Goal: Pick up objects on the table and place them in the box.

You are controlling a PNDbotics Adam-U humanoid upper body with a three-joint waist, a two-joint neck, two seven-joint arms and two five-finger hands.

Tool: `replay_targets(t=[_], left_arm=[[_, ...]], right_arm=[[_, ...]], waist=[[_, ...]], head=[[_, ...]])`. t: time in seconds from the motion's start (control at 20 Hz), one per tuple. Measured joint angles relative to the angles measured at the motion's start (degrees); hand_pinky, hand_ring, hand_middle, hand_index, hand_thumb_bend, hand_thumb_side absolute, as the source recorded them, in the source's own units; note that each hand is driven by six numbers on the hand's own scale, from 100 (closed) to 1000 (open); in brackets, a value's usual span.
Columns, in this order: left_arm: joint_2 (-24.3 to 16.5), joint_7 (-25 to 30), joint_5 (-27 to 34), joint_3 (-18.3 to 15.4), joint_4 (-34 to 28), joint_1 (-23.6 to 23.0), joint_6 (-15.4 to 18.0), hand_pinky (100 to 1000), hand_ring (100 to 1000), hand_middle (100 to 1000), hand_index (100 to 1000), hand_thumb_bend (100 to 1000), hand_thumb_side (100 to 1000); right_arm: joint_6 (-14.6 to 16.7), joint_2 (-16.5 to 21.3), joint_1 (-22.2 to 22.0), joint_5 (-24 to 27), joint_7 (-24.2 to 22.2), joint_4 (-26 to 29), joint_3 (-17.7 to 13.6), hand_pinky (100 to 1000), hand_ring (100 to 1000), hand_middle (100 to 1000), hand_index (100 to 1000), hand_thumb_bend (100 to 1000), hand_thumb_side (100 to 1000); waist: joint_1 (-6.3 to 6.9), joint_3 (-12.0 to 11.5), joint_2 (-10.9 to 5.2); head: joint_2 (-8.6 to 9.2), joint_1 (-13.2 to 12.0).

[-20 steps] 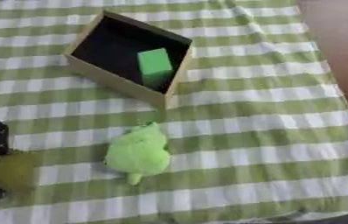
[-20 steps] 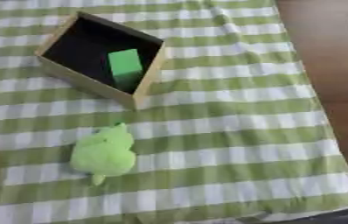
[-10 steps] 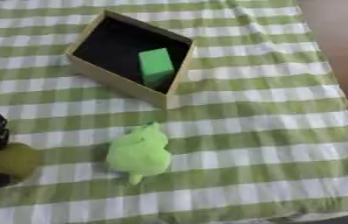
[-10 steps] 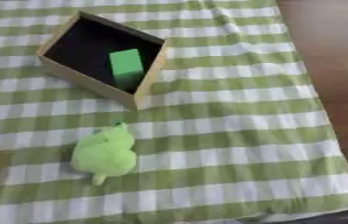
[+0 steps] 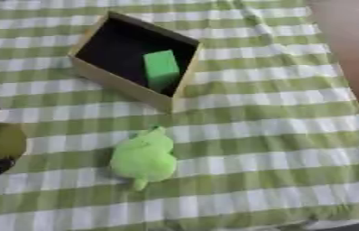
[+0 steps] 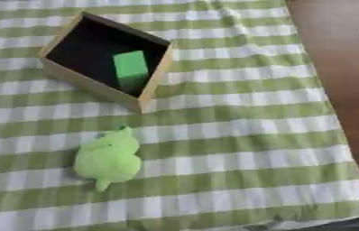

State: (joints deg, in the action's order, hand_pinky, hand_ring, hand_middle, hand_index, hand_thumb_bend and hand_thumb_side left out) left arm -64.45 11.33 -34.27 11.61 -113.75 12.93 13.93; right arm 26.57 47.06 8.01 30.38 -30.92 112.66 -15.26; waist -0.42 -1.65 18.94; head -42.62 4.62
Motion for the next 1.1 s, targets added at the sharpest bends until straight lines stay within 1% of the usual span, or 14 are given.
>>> replay_targets(t=[0.2,0.45,0.55,0.6,0.75,0.9,1.1], left_arm=[[0.00,-0.74,2.79,-0.48,-0.01,3.97,1.47,313,414,292,293,386,236],[0.01,-0.16,6.61,-0.41,-0.02,9.63,3.24,332,430,318,320,389,233],[0.08,0.36,7.84,0.03,-0.02,11.39,3.82,351,447,349,354,381,224],[0.21,0.59,8.53,0.24,-0.02,12.20,4.03,378,466,382,388,361,220],[0.84,1.51,10.38,0.86,-0.04,13.56,4.08,392,478,404,413,345,211],[1.40,2.05,11.92,1.25,-0.04,14.69,4.18,385,475,406,413,336,180],[3.04,2.23,14.52,2.20,-0.04,18.75,3.96,382,475,411,413,314,144]], right_arm=[[-0.11,0.00,-0.04,0.00,-0.13,-0.01,-0.08,1000,1000,478,925,100,470],[-0.27,0.00,-0.04,0.00,-0.50,-0.11,-0.08,1000,1000,477,925,100,470],[-0.29,0.00,-0.04,0.00,-0.71,-0.19,-0.08,1000,1000,477,925,100,470],[-0.32,0.00,-0.04,0.00,-0.80,-0.22,-0.07,1000,1000,477,926,100,470],[-0.36,0.00,-0.04,0.01,-0.94,-0.32,-0.07,1000,1000,476,926,100,470],[-0.39,0.00,-0.05,0.01,-1.27,-0.34,-0.07,1000,1000,476,927,100,470],[-0.54,0.00,0.00,0.13,-1.62,-0.35,0.04,1000,1000,476,926,100,470]], waist=[[0.00,-0.16,0.00],[0.46,-0.24,-0.23],[0.46,-0.24,-0.25],[0.46,-0.24,-0.26],[0.52,-0.19,-0.27],[0.65,-0.16,-0.28],[0.66,-0.17,-0.66]], head=[[-0.12,-0.45],[-0.14,-1.48],[-0.14,-1.65],[-0.15,-1.74],[-0.15,-2.00],[-0.15,-2.05],[-0.19,-2.00]])
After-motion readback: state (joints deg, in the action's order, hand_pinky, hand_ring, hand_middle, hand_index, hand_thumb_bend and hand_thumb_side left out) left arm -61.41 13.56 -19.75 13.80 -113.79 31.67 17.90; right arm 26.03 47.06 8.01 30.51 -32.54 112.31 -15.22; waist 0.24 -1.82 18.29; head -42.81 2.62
